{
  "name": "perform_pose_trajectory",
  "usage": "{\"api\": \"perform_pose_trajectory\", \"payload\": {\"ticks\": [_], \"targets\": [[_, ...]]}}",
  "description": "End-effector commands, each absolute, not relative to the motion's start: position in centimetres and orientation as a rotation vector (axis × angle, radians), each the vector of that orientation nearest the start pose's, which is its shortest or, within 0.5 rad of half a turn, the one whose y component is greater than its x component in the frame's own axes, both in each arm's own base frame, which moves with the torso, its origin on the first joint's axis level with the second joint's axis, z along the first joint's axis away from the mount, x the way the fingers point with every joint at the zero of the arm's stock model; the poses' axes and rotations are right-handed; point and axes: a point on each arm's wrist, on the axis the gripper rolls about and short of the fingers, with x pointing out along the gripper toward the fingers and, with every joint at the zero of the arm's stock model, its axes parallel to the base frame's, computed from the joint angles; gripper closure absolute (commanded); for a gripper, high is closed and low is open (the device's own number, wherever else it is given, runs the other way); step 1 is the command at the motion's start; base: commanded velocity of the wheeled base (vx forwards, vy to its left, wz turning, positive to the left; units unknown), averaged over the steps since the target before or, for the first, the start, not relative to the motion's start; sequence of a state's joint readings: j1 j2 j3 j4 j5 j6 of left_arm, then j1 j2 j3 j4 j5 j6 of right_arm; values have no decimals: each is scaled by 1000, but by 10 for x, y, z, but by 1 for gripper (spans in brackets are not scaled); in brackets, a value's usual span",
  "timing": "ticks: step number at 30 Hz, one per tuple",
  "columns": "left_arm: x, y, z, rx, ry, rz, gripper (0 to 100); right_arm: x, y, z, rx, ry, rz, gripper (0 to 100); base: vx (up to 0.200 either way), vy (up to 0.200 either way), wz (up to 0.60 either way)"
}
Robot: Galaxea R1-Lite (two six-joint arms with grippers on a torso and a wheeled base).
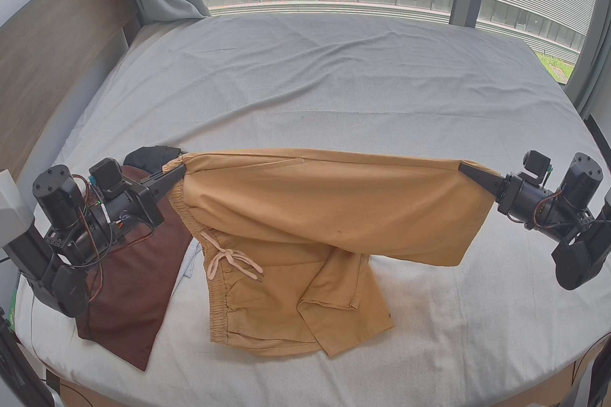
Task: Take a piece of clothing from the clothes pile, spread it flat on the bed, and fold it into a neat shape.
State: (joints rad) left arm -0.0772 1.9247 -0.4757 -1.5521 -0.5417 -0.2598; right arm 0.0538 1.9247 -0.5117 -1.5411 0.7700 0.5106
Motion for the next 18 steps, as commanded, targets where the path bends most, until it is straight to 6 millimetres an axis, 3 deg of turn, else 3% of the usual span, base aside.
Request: {"api": "perform_pose_trajectory", "payload": {"ticks": [1, 18], "targets": [[299, -34, 125, -229, -16, -623, 100, 304, 32, 133, 435, 84, 835, 100, 0, 0, 0], [309, -29, 110, -241, 22, -596, 100, 315, 38, 130, 433, 84, 855, 100, 0, 0, 0]]}}
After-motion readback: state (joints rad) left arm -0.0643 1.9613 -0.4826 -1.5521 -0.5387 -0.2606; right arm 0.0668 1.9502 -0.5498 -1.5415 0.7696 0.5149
